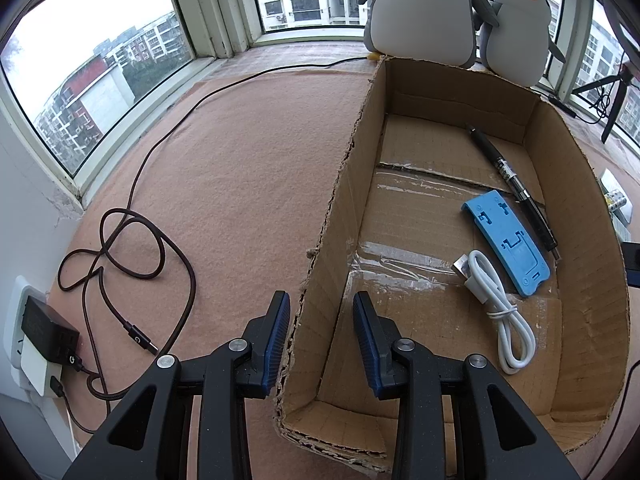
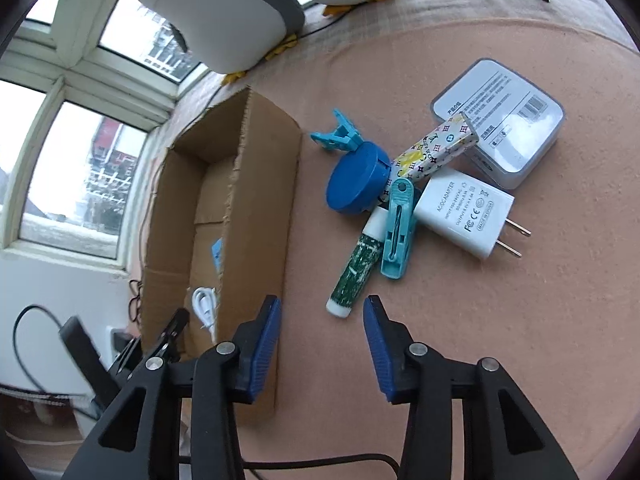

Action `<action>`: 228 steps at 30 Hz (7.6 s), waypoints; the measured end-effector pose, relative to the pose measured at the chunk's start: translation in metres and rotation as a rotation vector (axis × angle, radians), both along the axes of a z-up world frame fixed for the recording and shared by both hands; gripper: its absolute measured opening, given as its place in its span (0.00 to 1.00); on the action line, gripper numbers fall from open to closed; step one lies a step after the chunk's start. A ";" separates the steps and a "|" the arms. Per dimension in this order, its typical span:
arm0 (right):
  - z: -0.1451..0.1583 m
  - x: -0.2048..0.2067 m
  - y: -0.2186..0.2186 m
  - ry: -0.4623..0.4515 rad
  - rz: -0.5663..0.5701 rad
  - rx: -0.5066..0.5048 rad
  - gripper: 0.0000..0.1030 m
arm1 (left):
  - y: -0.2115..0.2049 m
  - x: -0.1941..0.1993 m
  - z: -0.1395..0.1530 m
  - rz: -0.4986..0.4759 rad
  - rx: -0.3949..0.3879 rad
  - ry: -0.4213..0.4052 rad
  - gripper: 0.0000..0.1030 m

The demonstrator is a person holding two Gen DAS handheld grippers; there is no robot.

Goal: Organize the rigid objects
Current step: 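Return the right tool and grasp the green marker, then carry the green marker into the box and open the right gripper, then move the right tool back and grasp the white power adapter, then carry the white adapter into the box and release it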

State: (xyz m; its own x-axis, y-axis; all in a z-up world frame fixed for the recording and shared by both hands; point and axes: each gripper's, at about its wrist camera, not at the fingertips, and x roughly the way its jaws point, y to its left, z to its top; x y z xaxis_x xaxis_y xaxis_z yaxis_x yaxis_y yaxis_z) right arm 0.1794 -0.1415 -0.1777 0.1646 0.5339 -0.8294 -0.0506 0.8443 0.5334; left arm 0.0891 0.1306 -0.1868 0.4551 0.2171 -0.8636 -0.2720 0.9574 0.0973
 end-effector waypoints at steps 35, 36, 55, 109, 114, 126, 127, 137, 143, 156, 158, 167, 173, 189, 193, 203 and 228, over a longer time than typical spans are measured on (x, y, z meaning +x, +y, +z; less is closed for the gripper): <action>-0.012 0.002 0.044 -0.127 0.164 -0.349 0.14 | 0.005 -0.001 0.001 -0.001 -0.015 -0.004 0.35; -0.012 -0.001 0.042 -0.127 0.166 -0.342 0.14 | 0.005 0.000 0.001 -0.001 -0.014 -0.003 0.35; 0.057 -0.028 0.031 -0.290 0.158 -0.271 0.14 | 0.003 0.000 0.000 -0.003 -0.008 -0.002 0.35; 0.064 -0.029 0.121 -0.353 0.333 -0.212 0.38 | 0.004 -0.001 0.000 -0.003 -0.010 -0.004 0.35; 0.076 -0.034 0.088 -0.388 0.295 -0.196 0.45 | 0.004 -0.001 0.000 -0.005 -0.012 -0.002 0.35; 0.057 -0.029 -0.008 -0.398 0.333 -0.289 0.48 | 0.004 0.000 0.001 -0.008 -0.006 0.001 0.35; 0.055 -0.027 -0.013 -0.395 0.331 -0.299 0.48 | 0.004 0.001 0.001 -0.008 -0.006 0.002 0.35; 0.026 0.005 -0.022 -0.365 0.398 -0.365 0.48 | 0.005 0.001 0.000 -0.007 -0.009 0.004 0.35; 0.014 0.017 -0.022 -0.336 0.430 -0.385 0.48 | 0.006 0.001 0.000 -0.002 -0.014 0.005 0.35; -0.001 0.030 -0.008 -0.318 0.491 -0.418 0.48 | 0.006 0.001 0.000 -0.001 -0.014 0.005 0.35; -0.001 0.031 -0.009 -0.315 0.486 -0.411 0.48 | 0.006 0.001 0.000 -0.001 -0.013 0.006 0.35; -0.010 0.025 -0.009 -0.267 0.514 -0.424 0.31 | 0.005 0.000 -0.001 0.002 -0.008 0.005 0.35; -0.013 0.030 0.001 -0.283 0.500 -0.453 0.31 | 0.006 -0.001 -0.001 0.001 -0.013 0.005 0.35; -0.003 -0.015 -0.033 -0.272 0.361 -0.383 0.31 | 0.007 0.000 -0.001 0.001 -0.015 0.002 0.35; 0.016 -0.027 -0.034 -0.301 0.323 -0.344 0.31 | 0.006 0.000 0.000 -0.001 -0.014 0.001 0.35; 0.076 -0.030 0.032 -0.442 0.379 -0.250 0.31 | 0.005 0.000 0.000 -0.003 -0.011 0.001 0.35; 0.040 0.004 0.160 -0.417 0.484 -0.335 0.31 | 0.010 -0.001 0.001 -0.010 -0.030 -0.005 0.35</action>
State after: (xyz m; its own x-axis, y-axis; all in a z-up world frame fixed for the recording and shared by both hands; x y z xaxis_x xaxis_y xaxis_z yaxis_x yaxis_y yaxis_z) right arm 0.1830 0.0183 -0.1378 0.3121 0.3554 -0.8811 -0.6037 0.7903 0.1049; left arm 0.0881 0.1407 -0.1861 0.4618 0.1866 -0.8671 -0.2625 0.9626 0.0673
